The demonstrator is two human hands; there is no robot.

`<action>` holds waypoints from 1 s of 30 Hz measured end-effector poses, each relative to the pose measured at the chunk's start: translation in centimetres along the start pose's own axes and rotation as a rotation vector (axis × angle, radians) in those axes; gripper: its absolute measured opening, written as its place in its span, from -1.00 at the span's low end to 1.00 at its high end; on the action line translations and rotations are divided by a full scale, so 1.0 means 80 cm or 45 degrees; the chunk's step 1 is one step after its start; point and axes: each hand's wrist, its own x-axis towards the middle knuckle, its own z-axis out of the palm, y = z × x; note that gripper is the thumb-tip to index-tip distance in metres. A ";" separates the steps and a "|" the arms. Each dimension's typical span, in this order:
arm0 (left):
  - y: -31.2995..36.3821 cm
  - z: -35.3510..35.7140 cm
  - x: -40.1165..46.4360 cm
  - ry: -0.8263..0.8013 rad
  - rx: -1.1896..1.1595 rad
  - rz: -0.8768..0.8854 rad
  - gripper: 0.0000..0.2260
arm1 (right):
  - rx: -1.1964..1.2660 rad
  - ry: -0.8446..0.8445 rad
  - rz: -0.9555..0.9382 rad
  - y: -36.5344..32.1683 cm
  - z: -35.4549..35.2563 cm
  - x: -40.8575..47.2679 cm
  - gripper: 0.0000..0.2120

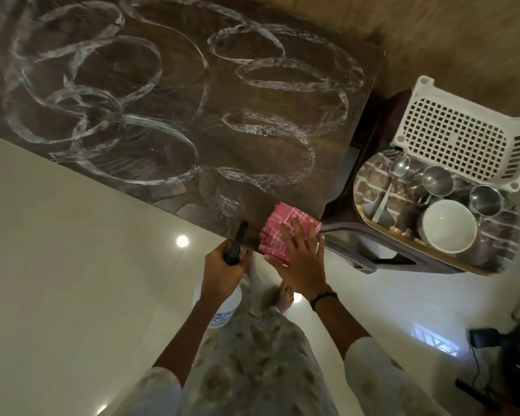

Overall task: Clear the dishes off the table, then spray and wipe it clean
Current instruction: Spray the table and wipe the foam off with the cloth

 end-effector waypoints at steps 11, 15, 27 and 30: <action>0.006 -0.030 0.035 -0.045 0.018 0.046 -0.88 | -0.148 0.065 -0.184 -0.014 0.021 -0.004 -0.36; 0.013 -0.036 0.047 -0.078 0.020 0.052 -0.89 | -0.126 0.105 -0.038 0.023 0.004 -0.005 -0.36; 0.028 -0.030 0.061 -0.190 0.025 0.098 -0.78 | -0.105 0.070 -0.169 -0.020 0.030 -0.002 -0.38; 0.028 -0.026 0.066 -0.230 0.068 0.077 -0.93 | -0.089 0.091 -0.051 0.014 0.021 -0.007 -0.38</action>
